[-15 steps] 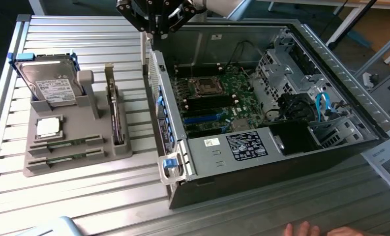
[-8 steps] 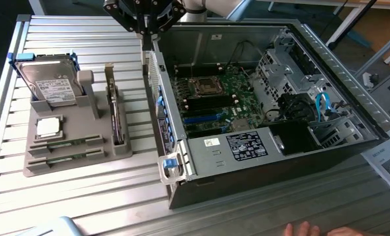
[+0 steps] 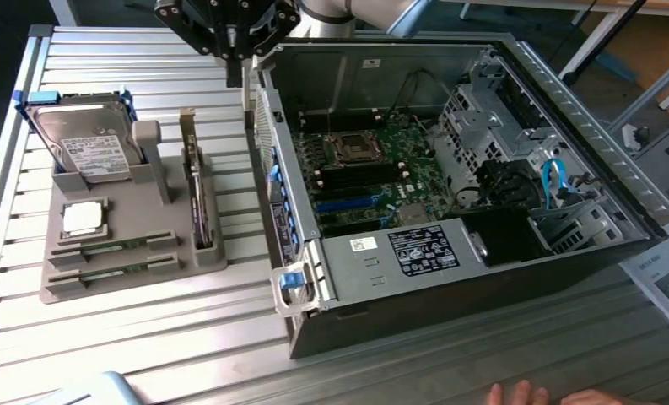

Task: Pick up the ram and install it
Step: 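Reach for the ram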

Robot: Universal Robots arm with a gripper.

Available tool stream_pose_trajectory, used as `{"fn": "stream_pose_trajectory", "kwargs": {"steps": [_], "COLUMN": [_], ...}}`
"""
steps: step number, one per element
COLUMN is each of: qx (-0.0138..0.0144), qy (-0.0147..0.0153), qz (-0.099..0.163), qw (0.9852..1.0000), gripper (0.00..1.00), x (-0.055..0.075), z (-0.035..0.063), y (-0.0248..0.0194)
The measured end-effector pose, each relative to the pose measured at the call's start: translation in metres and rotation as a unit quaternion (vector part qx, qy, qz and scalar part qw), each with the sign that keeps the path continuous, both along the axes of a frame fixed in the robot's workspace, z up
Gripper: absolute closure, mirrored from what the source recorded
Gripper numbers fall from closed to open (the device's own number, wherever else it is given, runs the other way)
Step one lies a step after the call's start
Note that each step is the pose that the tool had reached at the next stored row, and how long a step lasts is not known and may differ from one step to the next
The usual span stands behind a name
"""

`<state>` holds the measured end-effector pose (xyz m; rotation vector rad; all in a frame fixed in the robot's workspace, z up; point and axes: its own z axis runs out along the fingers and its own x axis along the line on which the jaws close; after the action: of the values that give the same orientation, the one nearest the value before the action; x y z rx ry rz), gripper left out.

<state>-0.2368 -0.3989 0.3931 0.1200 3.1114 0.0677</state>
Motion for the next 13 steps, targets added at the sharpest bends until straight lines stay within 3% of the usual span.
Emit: {"fn": "stream_pose_trajectory", "kwargs": {"steps": [13], "qx": [0.0000], "qy": [-0.0007], "qz": [0.000], "qw": [1.0000], "gripper": [0.89], "x": [-0.036], "z": [0.0000], "y": [0.0000]}}
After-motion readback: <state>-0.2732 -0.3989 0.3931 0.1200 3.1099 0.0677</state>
